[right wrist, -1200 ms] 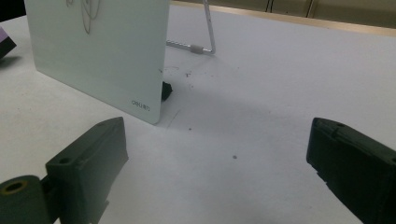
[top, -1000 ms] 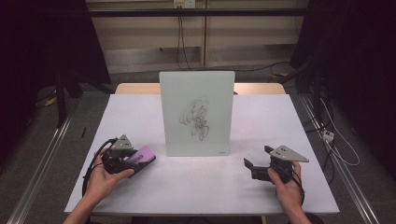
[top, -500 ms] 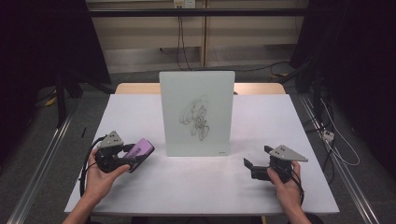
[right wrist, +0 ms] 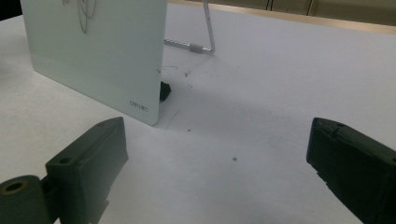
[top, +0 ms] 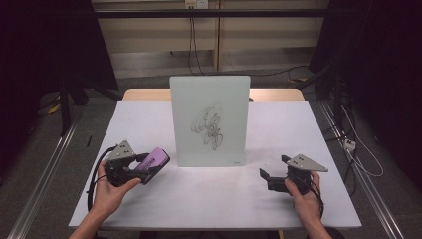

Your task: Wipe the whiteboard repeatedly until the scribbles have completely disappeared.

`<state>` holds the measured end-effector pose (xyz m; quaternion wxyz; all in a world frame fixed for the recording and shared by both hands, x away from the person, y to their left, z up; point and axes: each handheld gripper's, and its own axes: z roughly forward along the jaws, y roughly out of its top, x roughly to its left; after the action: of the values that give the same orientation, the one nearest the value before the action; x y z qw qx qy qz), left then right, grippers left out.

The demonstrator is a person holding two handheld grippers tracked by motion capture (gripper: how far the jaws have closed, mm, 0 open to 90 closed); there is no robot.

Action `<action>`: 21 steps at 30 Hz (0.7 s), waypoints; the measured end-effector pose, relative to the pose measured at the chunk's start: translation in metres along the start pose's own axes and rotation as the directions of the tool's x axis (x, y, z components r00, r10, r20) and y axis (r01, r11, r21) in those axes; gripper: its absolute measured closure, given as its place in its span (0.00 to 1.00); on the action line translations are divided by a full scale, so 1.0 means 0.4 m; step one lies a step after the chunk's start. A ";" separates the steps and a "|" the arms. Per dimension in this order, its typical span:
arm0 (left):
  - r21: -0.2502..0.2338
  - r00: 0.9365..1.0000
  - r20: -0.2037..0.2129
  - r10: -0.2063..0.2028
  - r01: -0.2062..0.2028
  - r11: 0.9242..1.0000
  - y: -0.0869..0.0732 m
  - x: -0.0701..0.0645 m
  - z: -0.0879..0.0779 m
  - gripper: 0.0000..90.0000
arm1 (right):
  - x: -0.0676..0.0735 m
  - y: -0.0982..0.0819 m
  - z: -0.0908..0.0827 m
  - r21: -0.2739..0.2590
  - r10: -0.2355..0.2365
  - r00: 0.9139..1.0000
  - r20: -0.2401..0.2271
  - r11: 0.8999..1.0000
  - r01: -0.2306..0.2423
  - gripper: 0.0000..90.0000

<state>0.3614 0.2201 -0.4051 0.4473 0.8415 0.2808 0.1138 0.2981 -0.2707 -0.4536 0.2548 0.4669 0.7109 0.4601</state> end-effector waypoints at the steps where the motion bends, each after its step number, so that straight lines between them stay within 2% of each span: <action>1: -0.005 1.000 0.007 -0.002 0.002 1.000 0.003 -0.002 -0.001 0.45 | 0.001 0.000 0.001 0.000 0.004 1.000 0.000 1.000 -0.004 0.06; 7: -0.032 0.999 0.025 0.035 -0.034 0.999 0.033 -0.024 -0.002 0.45 | 0.001 -0.003 -0.005 -0.003 -0.009 1.000 -0.005 1.000 0.009 0.06; 8: -0.040 0.999 0.034 0.028 -0.026 0.999 0.038 -0.032 0.001 0.45 | 0.001 -0.003 -0.008 -0.005 -0.004 1.000 -0.004 1.000 0.004 0.06; 9: -0.033 0.998 0.037 0.052 -0.051 0.998 0.046 -0.034 0.000 0.45 | 0.000 -0.004 -0.010 -0.007 -0.002 1.000 -0.003 1.000 0.002 0.06; 21: -0.044 0.990 0.047 0.137 -0.135 0.990 0.139 -0.075 0.034 0.45 | 0.002 -0.002 -0.006 -0.004 -0.006 1.000 -0.004 1.000 0.006 0.06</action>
<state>0.3635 0.1691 -0.3657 0.4624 0.8519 0.2093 0.1287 0.2954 -0.2709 -0.4532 0.2555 0.4634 0.7119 0.4618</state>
